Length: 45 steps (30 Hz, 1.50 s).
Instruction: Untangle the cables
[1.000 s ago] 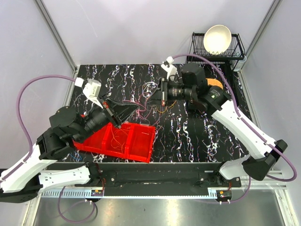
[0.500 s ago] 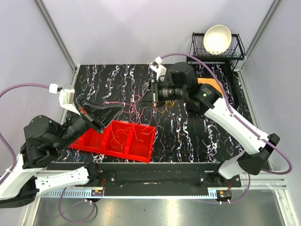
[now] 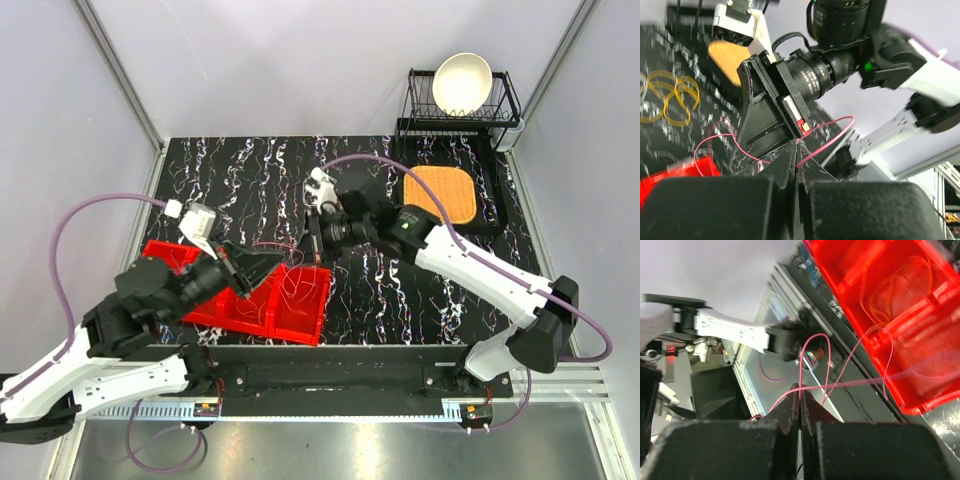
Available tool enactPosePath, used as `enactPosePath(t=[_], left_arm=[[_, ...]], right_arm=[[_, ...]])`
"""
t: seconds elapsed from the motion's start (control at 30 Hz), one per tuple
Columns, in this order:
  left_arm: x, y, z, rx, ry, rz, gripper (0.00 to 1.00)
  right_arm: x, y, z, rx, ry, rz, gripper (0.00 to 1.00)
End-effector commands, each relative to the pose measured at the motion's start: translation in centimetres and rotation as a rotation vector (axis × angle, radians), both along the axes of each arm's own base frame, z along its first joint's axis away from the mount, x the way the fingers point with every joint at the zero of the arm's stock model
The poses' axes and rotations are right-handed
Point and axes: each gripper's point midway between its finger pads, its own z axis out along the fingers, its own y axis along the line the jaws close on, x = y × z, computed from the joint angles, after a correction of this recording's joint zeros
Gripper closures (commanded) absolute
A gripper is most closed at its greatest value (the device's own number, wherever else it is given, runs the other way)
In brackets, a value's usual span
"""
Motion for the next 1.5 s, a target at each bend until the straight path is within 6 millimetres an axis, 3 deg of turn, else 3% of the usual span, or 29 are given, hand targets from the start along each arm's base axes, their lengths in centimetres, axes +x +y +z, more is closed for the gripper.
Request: enactPosePath(t=[0.0,0.17,0.33,0.47,0.63,0.93,1.07,1.1,1.2,1.47], left_arm=[[0.0,-0.7,-1.3,-0.065,0.052,-0.006,1.00],[0.4,-1.4,-3.7,-0.107,0.119,0.011,1.00],[1.4,-1.5,-7.3,-0.088,0.193,0.076,1.00],[2.1,-0.9,-10.1,-0.069,0.254,0.144,1.00],[2.7,0.2,-11.9,-0.043,0.300,0.220,1.00],[3.5,-0.1,-17.0,0.046,0.384,0.287,1.00],[4.5,-0.6,-19.0,0.095,0.411,0.339,1.00],[4.8,-0.5,-19.3,0.101,0.414,0.367,1.00],[5.6,-0.3,-20.8,0.111,0.459,0.438,1.00],[6.6,-1.2,-22.7,0.182,0.466,0.478,1.00]], right_arm=[[0.1,0.0,-0.7,0.012,-0.022,-0.042,1.00],[0.4,-0.4,-3.7,-0.048,0.005,-0.064,1.00],[0.1,0.2,-6.4,-0.066,0.053,-0.046,1.00],[-0.1,1.1,-7.5,-0.073,0.067,-0.026,1.00],[-0.5,1.9,-8.8,-0.094,0.085,-0.004,1.00],[0.8,-0.2,-12.9,-0.266,0.039,-0.069,0.98],[1.1,-1.2,-14.7,-0.362,0.042,-0.087,0.90],[1.1,-1.3,-15.0,-0.375,0.045,-0.086,0.80],[0.9,-1.5,-15.7,-0.397,0.057,-0.073,0.65],[1.9,-2.5,-13.9,-0.416,-0.012,-0.118,0.48]])
